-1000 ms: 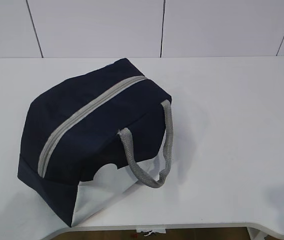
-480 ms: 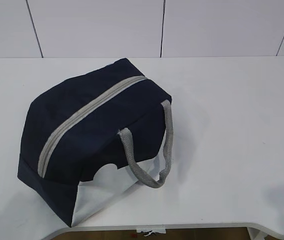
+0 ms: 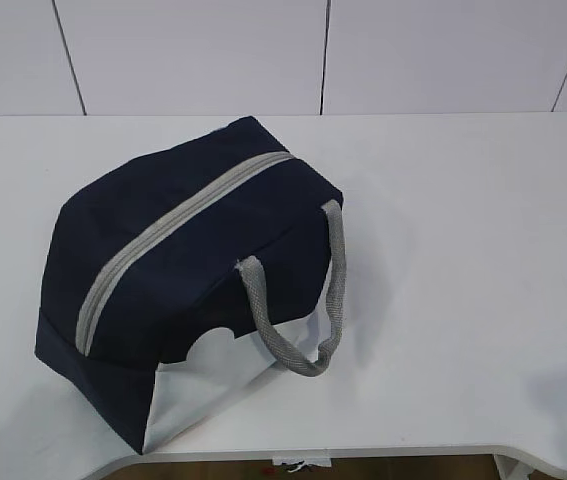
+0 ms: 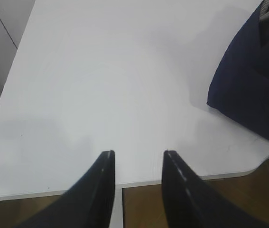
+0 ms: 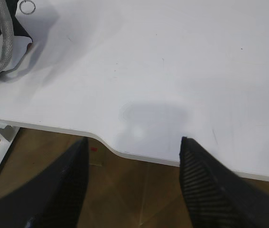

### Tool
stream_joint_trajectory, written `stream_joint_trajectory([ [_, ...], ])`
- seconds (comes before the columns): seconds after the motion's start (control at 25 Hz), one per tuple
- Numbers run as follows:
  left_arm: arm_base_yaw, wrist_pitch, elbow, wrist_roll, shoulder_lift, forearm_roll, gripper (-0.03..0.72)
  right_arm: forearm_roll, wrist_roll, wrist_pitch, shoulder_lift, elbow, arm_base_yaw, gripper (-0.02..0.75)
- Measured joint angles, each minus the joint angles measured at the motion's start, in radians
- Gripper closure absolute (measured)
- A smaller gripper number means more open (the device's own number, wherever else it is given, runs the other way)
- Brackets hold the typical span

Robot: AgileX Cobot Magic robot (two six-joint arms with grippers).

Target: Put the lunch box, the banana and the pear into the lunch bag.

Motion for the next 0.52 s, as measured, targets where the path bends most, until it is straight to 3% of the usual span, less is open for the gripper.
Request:
stream_joint_trajectory([
  [0.52, 0.000, 0.000, 0.000, 0.000, 0.000, 0.000, 0.444, 0.000, 0.000, 0.000, 0.000, 0.000, 0.000, 0.279],
])
